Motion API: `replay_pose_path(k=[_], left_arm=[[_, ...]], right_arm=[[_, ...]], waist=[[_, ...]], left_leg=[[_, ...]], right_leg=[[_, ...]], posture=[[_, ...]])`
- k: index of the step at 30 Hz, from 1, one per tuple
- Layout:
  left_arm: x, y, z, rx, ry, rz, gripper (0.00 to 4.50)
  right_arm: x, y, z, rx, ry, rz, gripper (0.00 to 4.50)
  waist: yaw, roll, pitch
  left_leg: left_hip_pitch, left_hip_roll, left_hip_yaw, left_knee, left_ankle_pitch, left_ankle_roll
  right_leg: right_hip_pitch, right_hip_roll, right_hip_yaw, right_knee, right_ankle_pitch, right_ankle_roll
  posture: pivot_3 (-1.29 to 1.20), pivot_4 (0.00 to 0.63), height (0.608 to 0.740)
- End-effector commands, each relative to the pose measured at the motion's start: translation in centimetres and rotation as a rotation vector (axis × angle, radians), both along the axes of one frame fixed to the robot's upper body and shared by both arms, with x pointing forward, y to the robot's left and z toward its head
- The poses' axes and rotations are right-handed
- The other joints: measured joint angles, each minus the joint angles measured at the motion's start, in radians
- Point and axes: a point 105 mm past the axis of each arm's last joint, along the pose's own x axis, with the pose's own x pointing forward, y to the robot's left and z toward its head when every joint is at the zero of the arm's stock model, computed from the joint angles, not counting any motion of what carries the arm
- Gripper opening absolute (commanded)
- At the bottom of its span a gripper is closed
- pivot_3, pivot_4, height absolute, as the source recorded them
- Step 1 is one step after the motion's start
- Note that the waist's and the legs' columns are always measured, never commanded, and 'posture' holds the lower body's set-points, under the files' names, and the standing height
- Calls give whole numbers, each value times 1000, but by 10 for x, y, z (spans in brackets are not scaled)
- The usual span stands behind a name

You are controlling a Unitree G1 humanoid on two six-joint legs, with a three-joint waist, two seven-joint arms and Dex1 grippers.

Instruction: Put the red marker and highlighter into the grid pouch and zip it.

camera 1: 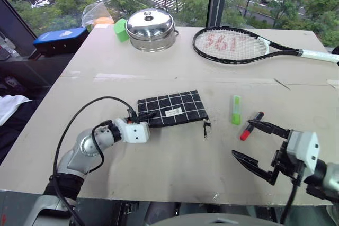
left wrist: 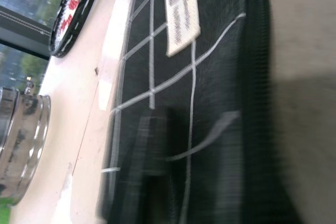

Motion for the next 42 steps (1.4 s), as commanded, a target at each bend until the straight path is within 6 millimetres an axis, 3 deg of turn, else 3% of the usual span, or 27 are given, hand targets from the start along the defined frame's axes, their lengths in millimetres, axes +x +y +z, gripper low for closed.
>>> replay_pose_path(k=[1,3,10,17,24,27,35,42], left_arm=[[-3,-6,0,-114,139,23,12],[-1,-9,7,-175,176,36,12],[0,-22,17,-259,231,65,12],[-1,-33,21,-301,254,72,12],[-2,-37,23,-323,263,77,12],[-3,-38,22,-320,265,75,0],[-5,-42,18,-325,269,66,0],[1,-47,24,-356,275,76,0]], right_arm=[[26,0,-14,-76,62,-200,4500],[37,8,-27,-13,203,-230,4500],[81,39,-31,134,423,-304,4500],[97,51,-36,228,623,-307,4500],[108,53,-41,253,653,-333,4500],[119,50,-38,305,628,-366,3709],[125,48,-35,313,588,-339,44],[119,53,-27,267,533,-276,44]], waist=[[-4,0,0],[-9,-3,1],[-28,-7,3],[-26,-6,4],[-31,-6,4],[-32,-6,4],[-35,-6,4],[-35,-6,4]], left_leg=[[0,0,0,0,0,0],[-1,0,0,0,0,0],[-6,0,-2,1,0,0],[-6,0,-3,1,0,0],[-5,0,-2,1,0,0],[-5,0,-1,1,0,0],[-6,0,0,1,0,0],[-6,0,0,1,0,0]], right_leg=[[0,0,0,0,0,0],[-2,1,1,0,0,0],[-3,2,-2,0,0,-1],[-3,3,-2,1,3,3],[-3,3,-2,4,3,3],[-6,3,0,7,3,3],[-8,3,2,10,3,3],[-8,3,2,10,3,3]], posture=[[0,150,740],[0,150,740],[0,150,740],[0,150,740],[0,150,740],[0,150,740],[0,150,740],[0,150,740]])
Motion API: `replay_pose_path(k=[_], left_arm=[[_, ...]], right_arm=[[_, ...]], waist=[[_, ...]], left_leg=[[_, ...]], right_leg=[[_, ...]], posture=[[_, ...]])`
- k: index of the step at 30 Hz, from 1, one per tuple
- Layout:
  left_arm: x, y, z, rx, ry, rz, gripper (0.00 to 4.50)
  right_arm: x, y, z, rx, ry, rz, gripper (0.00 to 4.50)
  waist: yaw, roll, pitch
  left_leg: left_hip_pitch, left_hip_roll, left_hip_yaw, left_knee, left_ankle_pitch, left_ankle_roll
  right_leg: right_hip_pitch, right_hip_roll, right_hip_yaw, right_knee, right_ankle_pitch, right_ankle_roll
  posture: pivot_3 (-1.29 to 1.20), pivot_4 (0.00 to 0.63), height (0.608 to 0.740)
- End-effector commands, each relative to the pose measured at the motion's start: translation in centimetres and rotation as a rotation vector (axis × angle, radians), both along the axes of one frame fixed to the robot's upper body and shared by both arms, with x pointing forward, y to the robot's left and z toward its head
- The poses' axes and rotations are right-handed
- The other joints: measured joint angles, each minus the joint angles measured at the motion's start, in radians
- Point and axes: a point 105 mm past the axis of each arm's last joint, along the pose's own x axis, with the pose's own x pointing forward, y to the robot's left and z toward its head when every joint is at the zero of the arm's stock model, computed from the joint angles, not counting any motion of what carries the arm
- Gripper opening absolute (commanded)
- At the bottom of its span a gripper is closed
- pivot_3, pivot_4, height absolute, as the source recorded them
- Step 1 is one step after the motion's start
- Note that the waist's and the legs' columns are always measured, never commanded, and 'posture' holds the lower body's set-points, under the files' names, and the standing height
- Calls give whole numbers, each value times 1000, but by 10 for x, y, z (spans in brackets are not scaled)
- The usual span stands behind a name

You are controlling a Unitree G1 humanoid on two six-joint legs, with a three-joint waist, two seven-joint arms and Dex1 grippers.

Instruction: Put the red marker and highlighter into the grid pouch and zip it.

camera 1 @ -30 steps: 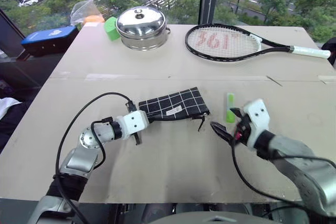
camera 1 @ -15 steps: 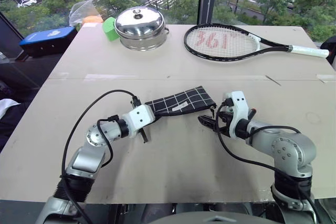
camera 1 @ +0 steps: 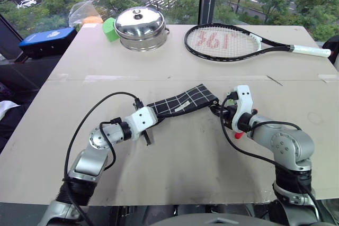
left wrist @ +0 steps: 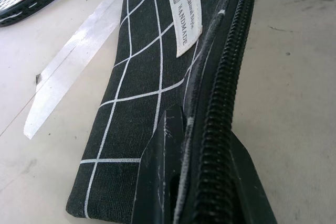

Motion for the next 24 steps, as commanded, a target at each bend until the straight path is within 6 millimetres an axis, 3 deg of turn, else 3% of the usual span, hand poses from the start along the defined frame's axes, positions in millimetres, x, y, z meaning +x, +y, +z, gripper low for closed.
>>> replay_pose_path(k=[1,14,24], left_arm=[[5,-10,16,-38,-40,-7,0],[19,-39,30,-85,-58,-11,0],[30,-65,44,-138,-64,-4,0]], right_arm=[[-7,8,20,8,-92,64,44],[-14,35,39,-7,-137,195,44],[-19,62,33,-46,-116,326,44]], waist=[[0,0,0],[-1,-1,0],[-2,-1,0]], left_leg=[[0,0,0,0,0,0],[0,0,0,0,0,0],[-1,-1,-1,0,0,0]], right_leg=[[0,0,0,0,0,0],[0,0,0,0,0,0],[0,0,0,0,0,0]], posture=[[0,150,740],[0,150,740],[0,150,740]])
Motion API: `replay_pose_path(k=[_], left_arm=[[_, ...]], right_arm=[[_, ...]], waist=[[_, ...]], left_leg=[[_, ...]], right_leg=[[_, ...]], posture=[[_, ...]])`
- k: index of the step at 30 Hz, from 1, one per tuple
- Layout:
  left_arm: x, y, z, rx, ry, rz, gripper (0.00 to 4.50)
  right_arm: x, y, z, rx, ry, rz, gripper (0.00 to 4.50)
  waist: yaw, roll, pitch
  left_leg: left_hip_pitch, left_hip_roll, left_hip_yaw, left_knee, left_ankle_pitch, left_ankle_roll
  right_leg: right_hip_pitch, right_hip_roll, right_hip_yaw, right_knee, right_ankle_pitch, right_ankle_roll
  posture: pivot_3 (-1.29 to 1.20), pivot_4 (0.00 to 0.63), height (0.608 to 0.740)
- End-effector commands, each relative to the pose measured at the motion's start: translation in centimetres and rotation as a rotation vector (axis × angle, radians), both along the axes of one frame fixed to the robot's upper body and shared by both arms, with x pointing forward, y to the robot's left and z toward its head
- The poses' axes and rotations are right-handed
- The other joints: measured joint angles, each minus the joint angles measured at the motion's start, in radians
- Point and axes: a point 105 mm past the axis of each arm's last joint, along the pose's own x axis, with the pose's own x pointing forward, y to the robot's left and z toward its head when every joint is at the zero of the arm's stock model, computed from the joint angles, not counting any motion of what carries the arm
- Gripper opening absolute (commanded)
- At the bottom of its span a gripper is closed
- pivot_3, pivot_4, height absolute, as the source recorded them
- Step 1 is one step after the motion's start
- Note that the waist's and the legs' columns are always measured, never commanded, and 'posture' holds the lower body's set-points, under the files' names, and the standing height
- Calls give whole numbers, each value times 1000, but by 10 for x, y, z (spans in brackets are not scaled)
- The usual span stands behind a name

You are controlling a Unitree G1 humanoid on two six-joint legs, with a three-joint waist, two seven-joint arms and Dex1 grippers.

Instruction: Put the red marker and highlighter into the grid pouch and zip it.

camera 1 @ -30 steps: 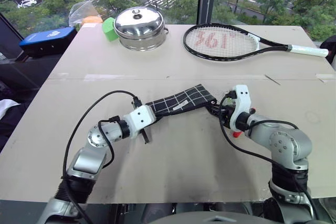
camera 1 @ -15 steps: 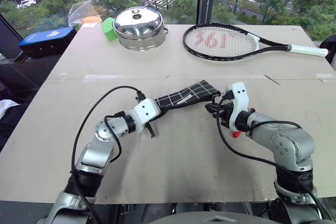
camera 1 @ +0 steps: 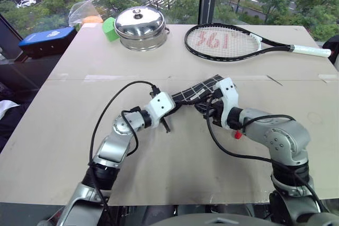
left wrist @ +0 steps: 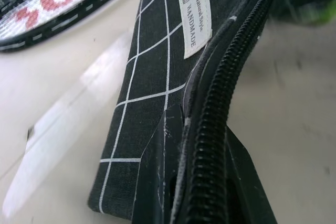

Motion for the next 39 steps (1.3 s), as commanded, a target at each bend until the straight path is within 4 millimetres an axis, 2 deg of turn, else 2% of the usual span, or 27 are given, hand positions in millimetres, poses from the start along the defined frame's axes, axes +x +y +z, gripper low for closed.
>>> replay_pose_path(k=[1,5,11,13,17,19,20,23,24,29,32,33,34,35,39], left_arm=[[2,-17,24,-34,-66,-21,0],[4,-28,31,-53,-71,-24,0],[1,-45,32,-39,-101,-56,0],[0,-48,30,-21,-105,-64,0],[-2,-46,29,-34,-98,-58,0],[-3,-39,31,-77,-81,-44,0],[-4,-36,32,-101,-68,-41,0],[-5,-27,33,-114,-55,-40,0],[-6,-24,33,-112,-53,-40,0],[-5,-12,30,-98,-32,-37,0],[-6,-8,28,-89,-28,-42,0],[-7,-7,28,-86,-27,-44,0],[-7,-6,27,-83,-26,-44,0],[-7,-6,27,-80,-26,-45,0],[-8,-6,26,-72,-30,-55,0]], right_arm=[[-4,14,5,5,-20,80,44],[-1,23,3,-10,-22,114,44],[5,51,8,17,-30,209,44],[7,59,16,77,-37,232,44],[10,60,22,115,-48,242,44],[10,49,17,96,-50,230,44],[9,41,13,85,-50,219,580],[0,14,8,36,-81,179,1384],[-4,9,8,32,-90,174,2142],[-30,-24,29,57,-181,134,2142],[-27,-41,42,85,-224,21,1282],[-26,-45,46,90,-237,-5,846],[-24,-47,49,99,-240,-31,155],[-23,-49,51,104,-239,-45,36],[-11,-53,55,135,-214,-121,36]], waist=[[0,0,0],[-2,0,0],[-13,-1,0],[-15,-1,0],[-14,-1,0],[-15,-1,0],[-15,-1,0],[-9,-1,0],[-10,-1,0],[-11,-1,1],[-14,-2,1],[-13,-2,1],[-13,-2,1],[-13,-2,1],[-13,-2,1]], left_leg=[[0,0,0,0,0,0],[0,0,0,0,0,0],[0,-1,-1,0,0,0],[0,-1,-1,0,0,0],[-1,0,-1,0,0,0],[-1,0,-1,0,0,0],[-1,0,-1,0,0,0],[-2,0,-1,0,0,0],[-2,0,-1,0,0,0],[-5,0,-2,2,0,0],[-4,0,-2,2,0,0],[-4,1,-2,2,0,0],[-5,1,-3,2,0,0],[-5,1,-3,3,0,0],[-5,0,-2,3,0,0]], right_leg=[[0,0,0,0,0,0],[0,0,0,0,0,0],[0,1,0,0,0,0],[0,1,0,0,0,0],[0,1,-1,0,0,0],[0,1,-1,0,0,0],[0,0,0,0,0,0],[0,0,-1,0,0,0],[0,0,-1,-2,0,1],[-2,0,-2,-1,0,1],[-3,0,-1,0,0,1],[-3,0,-1,0,0,1],[-3,0,-1,0,0,1],[-3,0,-1,0,0,1],[-3,0,-1,0,0,1]], posture=[[0,150,740],[0,150,740],[0,150,740],[0,150,740],[0,150,740],[0,150,740],[0,150,740],[0,150,740],[0,150,740],[0,150,740],[0,150,740],[0,150,740],[0,150,740],[0,150,740],[0,150,740]])
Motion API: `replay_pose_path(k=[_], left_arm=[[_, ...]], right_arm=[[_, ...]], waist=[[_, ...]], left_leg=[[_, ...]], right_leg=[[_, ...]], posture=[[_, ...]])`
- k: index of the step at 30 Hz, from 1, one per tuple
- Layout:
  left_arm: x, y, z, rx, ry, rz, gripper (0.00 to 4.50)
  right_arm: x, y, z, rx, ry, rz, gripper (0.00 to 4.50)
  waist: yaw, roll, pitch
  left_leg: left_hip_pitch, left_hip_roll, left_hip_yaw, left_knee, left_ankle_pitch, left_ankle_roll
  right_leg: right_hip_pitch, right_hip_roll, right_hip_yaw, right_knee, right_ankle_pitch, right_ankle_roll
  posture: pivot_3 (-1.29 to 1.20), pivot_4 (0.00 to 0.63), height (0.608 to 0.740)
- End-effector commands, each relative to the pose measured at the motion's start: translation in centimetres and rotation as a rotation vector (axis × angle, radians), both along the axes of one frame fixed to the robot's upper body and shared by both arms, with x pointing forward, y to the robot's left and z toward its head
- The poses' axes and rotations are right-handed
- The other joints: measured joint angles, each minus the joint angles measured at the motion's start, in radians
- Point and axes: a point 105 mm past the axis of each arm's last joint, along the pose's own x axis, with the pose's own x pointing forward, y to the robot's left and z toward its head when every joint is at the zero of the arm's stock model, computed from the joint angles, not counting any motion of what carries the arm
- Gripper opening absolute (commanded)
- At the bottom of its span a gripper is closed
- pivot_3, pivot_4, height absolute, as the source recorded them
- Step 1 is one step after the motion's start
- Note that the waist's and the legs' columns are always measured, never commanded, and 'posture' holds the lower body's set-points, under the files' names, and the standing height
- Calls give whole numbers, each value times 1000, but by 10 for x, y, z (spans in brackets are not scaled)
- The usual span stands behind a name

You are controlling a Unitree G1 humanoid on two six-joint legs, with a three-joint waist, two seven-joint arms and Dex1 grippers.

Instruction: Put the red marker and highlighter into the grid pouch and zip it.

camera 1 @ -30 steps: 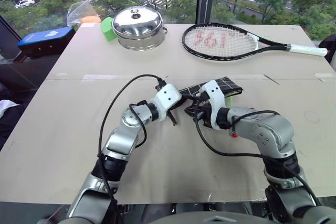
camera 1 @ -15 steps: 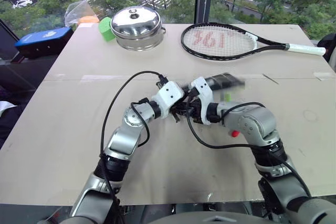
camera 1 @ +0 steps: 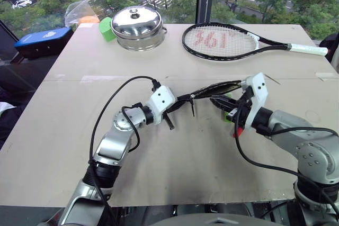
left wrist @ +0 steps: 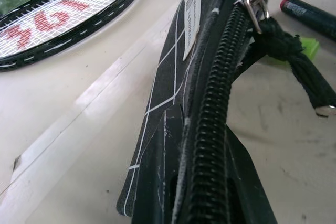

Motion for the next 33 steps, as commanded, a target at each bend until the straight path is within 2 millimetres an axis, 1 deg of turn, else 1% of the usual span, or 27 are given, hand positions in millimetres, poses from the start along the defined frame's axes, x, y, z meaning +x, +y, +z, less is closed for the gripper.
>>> replay_pose_path(k=[1,5,6,9,11,14,16,17,18,20,22,25,26,28,29,30,33], left_arm=[[-2,-1,11,-7,-52,-22,0],[-4,-3,9,5,-59,-34,0],[-3,-4,9,6,-61,-36,0],[-4,-6,10,11,-71,-43,0],[-2,-6,9,29,-79,-37,0],[3,0,5,71,-84,-8,0],[9,9,0,128,-99,26,0],[11,11,-1,143,-105,35,0],[12,13,-2,150,-107,43,0],[16,17,-3,176,-118,63,0],[18,20,-5,192,-123,82,0],[22,25,-5,200,-124,112,0],[23,25,-4,200,-124,118,0],[23,27,-5,204,-120,125,0],[24,28,-6,205,-116,130,0],[24,29,-7,206,-113,134,0],[25,30,-8,207,-107,141,0]], right_arm=[[11,-4,8,14,4,-69,36],[24,-1,-3,-49,62,-113,36],[27,0,-7,-91,69,-116,36],[35,6,-22,-320,11,-100,36],[38,19,-25,-504,-132,-28,36],[42,44,-22,-720,-397,102,36],[42,65,-23,-831,-628,252,36],[41,71,-26,-862,-694,310,36],[42,73,-29,-891,-730,345,36],[51,75,-37,-998,-791,392,36],[58,76,-40,-1027,-796,427,36],[66,75,-41,-1072,-816,463,829],[68,74,-41,-1079,-819,464,1405],[70,72,-39,-1081,-823,458,2283],[70,70,-38,-1083,-821,453,2627],[71,68,-37,-1089,-821,445,3109],[73,61,-34,-1099,-815,421,4305]], waist=[[0,0,0],[2,0,0],[1,0,0],[-1,0,0],[-2,1,1],[-7,1,1],[-9,1,0],[-8,1,0],[-8,0,0],[-3,0,0],[-3,0,1],[-2,-1,0],[-1,-1,0],[-2,-1,0],[-2,-1,0],[-2,-1,0],[-2,-1,0]], left_leg=[[0,0,0,0,0,0],[-1,0,0,0,0,0],[-1,0,0,0,0,0],[-2,-1,1,1,0,0],[-3,-1,1,2,0,0],[-3,-2,1,4,0,0],[-3,-2,1,4,0,0],[-3,-1,1,5,0,0],[-3,-1,1,5,0,0],[-3,0,1,5,0,0],[-5,0,1,7,1,-2],[-6,1,2,8,2,-4],[-6,1,2,8,2,-4],[-6,1,2,8,3,-4],[-6,1,2,8,3,-4],[-6,1,2,8,3,-4],[-5,1,2,8,3,-5]], right_leg=[[0,0,0,0,0,0],[-1,0,0,1,0,0],[-1,0,0,1,0,0],[-3,0,1,1,0,0],[-3,0,1,1,0,0],[-3,0,1,1,0,0],[-3,2,2,2,0,0],[-3,3,2,2,0,0],[-3,4,2,2,0,0],[-3,4,1,2,0,0],[-3,3,1,2,0,0],[-3,2,1,2,0,0],[-3,2,1,2,0,0],[-3,1,1,2,0,0],[-3,1,1,2,0,0],[-3,1,1,3,0,0],[-3,1,1,3,0,0]], posture=[[0,150,740],[0,150,740],[0,150,740],[0,150,740],[0,150,740],[0,150,740],[0,150,740],[0,150,740],[0,150,740],[0,150,740],[0,150,740],[0,150,740],[0,150,740],[0,150,740],[0,150,740],[0,150,740],[0,150,740]])
